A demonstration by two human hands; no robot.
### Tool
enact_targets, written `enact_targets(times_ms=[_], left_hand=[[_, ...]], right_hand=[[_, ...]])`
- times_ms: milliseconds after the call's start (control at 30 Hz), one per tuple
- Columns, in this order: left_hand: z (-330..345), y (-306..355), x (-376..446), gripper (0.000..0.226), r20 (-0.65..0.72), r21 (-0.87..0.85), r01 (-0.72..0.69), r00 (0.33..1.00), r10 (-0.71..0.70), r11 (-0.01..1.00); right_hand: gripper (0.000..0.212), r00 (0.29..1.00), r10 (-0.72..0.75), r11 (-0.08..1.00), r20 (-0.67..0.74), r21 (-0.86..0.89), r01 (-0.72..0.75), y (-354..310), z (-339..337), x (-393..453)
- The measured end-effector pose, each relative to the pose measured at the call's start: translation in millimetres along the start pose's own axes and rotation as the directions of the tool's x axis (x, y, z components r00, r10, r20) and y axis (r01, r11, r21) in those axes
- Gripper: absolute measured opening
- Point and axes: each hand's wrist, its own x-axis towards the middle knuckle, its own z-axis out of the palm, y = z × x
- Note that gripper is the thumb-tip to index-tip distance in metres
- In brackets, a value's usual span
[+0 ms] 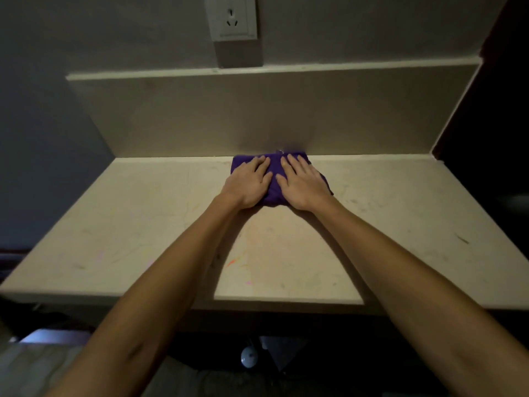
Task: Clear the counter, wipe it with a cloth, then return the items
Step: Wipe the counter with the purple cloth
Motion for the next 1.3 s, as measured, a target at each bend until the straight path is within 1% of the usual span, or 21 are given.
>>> enact_targets(times_ms=[67, 167, 267, 333, 400, 500, 567, 600, 700, 767, 833, 867, 933, 967, 1033, 1133, 1200, 1300], left_hand=[[-3.0, 3.8, -27.4, 0.058, -0.005, -0.001, -0.007, 1.000, 0.007, 1.000], [-1.0, 12.2, -94.3, 0.058, -0.022, -0.005, 0.002, 1.000, -0.002, 1.000], [1.8, 18.9, -168.0, 0.060, -0.091, 0.007, 0.028, 0.995, -0.027, 1.000], [2.4, 19.6, -198.1, 0.060, -0.109, 0.019, 0.034, 0.994, -0.032, 0.999], [0.9, 19.2, -211.6, 0.061, -0.089, 0.019, 0.037, 0.995, -0.035, 0.999], [-3.6, 11.7, -204.0, 0.063, -0.103, 0.005, 0.007, 0.995, -0.006, 1.000], [-7.8, 0.3, -185.9, 0.065, -0.080, 0.015, -0.043, 0.996, 0.044, 0.999], [-9.8, -6.3, -172.4, 0.064, -0.066, 0.016, -0.065, 0.996, 0.066, 0.998], [-13.3, -36.4, -115.4, 0.060, -0.032, 0.002, -0.061, 0.998, 0.061, 0.998], [-15.9, -61.7, -74.6, 0.069, 0.008, 0.011, -0.064, 0.998, 0.064, 0.998], [-16.8, -84.1, -41.3, 0.081, 0.049, 0.061, -0.122, 0.992, 0.119, 0.991], [-17.9, -92.7, -29.6, 0.083, 0.057, 0.069, -0.138, 0.989, 0.134, 0.988], [-21.1, -104.4, -12.9, 0.071, 0.074, 0.058, -0.093, 0.993, 0.089, 0.994], [-19.6, -109.1, -6.0, 0.066, 0.061, 0.069, -0.095, 0.994, 0.091, 0.993], [-16.6, -113.8, 1.2, 0.067, 0.048, 0.082, -0.103, 0.994, 0.099, 0.991], [-15.0, -109.8, -8.7, 0.063, 0.046, 0.055, -0.061, 0.997, 0.058, 0.997], [-19.0, -103.1, -30.6, 0.063, 0.040, 0.049, -0.037, 0.999, 0.035, 0.998], [-23.3, -91.4, -84.2, 0.059, 0.021, 0.046, -0.041, 0.999, 0.040, 0.998]], right_hand=[[0.063, 1.000, -0.021, 1.000, 0.005, 0.015, 0.021, -8.7, -0.5, -28.2], [0.063, 0.998, -0.057, 0.998, -0.022, 0.031, 0.058, -27.5, 3.8, -91.6], [0.064, 0.996, -0.088, 0.996, -0.035, 0.021, 0.089, -49.0, 9.3, -155.5], [0.067, 0.993, -0.113, 0.993, -0.029, 0.010, 0.114, -59.3, 13.1, -178.6], [0.069, 0.993, -0.115, 0.993, -0.022, 0.004, 0.115, -64.2, 15.1, -187.7], [0.069, 0.994, -0.108, 0.994, -0.035, -0.015, 0.107, -63.8, 16.2, -183.7], [0.066, 0.994, -0.103, 0.995, -0.033, -0.001, 0.103, -64.5, 15.3, -165.9], [0.065, 0.995, -0.094, 0.995, -0.028, 0.019, 0.094, -66.0, 14.6, -150.9], [0.065, 0.997, -0.070, 0.997, -0.038, 0.014, 0.071, -71.3, 17.7, -89.4], [0.066, 0.998, -0.045, 0.999, -0.032, 0.005, 0.045, -73.7, 23.5, -45.0], [0.066, 1.000, -0.011, 1.000, -0.011, 0.001, 0.011, -78.9, 26.6, -6.4], [0.066, 1.000, -0.001, 1.000, 0.001, 0.000, 0.001, -82.5, 27.3, 8.7], [0.066, 1.000, 0.011, 1.000, 0.011, -0.007, -0.011, -89.3, 26.1, 31.1], [0.066, 1.000, 0.016, 1.000, 0.016, -0.008, -0.015, -91.3, 25.8, 37.9], [0.066, 1.000, 0.025, 0.999, 0.010, -0.020, -0.024, -92.5, 26.4, 42.0], [0.065, 0.999, 0.036, 0.999, 0.014, -0.018, -0.036, -96.5, 25.3, 29.0], [0.065, 0.999, 0.032, 0.999, 0.016, -0.006, -0.031, -102.5, 25.2, 10.8], [0.065, 1.000, -0.023, 1.000, 0.012, 0.014, 0.023, -114.0, 25.7, -35.8]])
